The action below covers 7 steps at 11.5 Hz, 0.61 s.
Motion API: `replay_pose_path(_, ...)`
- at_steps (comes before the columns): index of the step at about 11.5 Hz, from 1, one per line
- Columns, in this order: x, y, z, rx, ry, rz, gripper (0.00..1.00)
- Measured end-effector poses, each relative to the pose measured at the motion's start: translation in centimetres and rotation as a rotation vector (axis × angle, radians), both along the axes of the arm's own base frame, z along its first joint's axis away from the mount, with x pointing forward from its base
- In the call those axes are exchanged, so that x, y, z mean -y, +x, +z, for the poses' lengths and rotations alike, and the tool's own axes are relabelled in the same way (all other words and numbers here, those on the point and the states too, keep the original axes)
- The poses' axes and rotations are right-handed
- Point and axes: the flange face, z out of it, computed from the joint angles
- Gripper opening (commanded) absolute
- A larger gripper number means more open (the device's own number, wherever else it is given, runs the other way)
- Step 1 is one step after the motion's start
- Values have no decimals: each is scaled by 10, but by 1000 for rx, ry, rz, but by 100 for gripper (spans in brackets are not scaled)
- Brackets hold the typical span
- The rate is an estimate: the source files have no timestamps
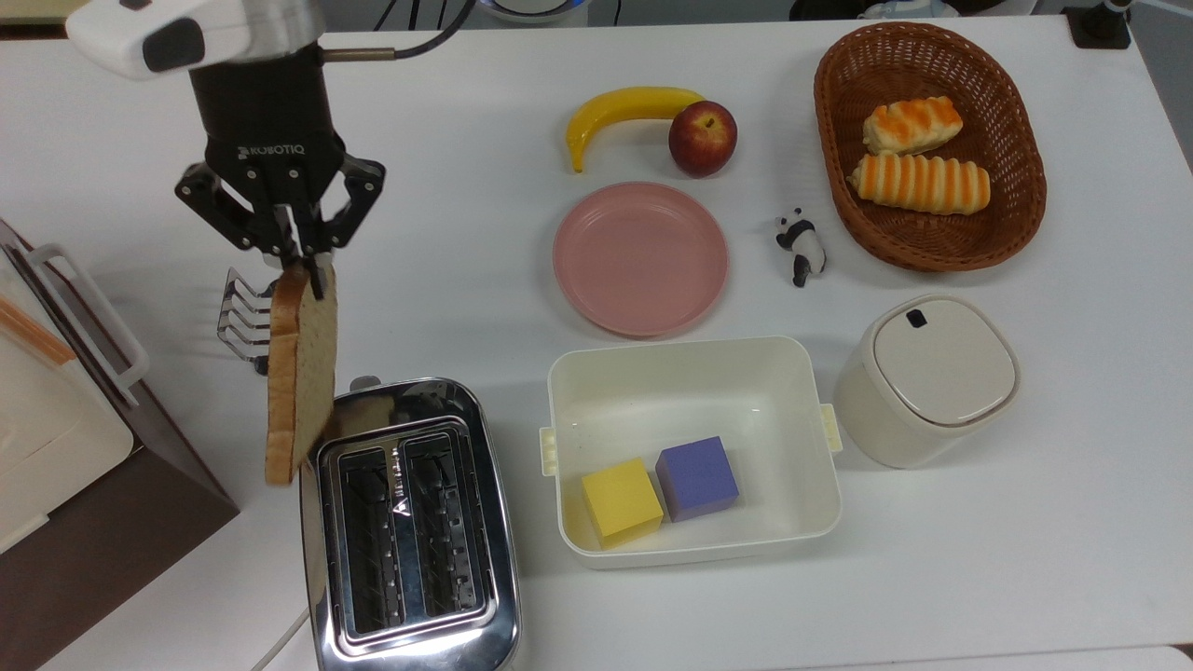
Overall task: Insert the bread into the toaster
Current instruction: 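Lift the bread slice out of the rack and carry it over the toaster, then lower the bread slice into the toaster slot and open the gripper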
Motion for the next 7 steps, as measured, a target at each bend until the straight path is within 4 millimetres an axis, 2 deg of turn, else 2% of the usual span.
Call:
replay_pose_path(2, -11, 7, 9, 103, 38, -3, 3)
replay_pose_path(3, -16, 11, 7, 119, 40, 2, 3)
replay_pose_path(5, -25, 19, -8, 115, 44, 13, 3)
replay_pose_path(7, -25, 27, -31, 91, 46, 12, 5)
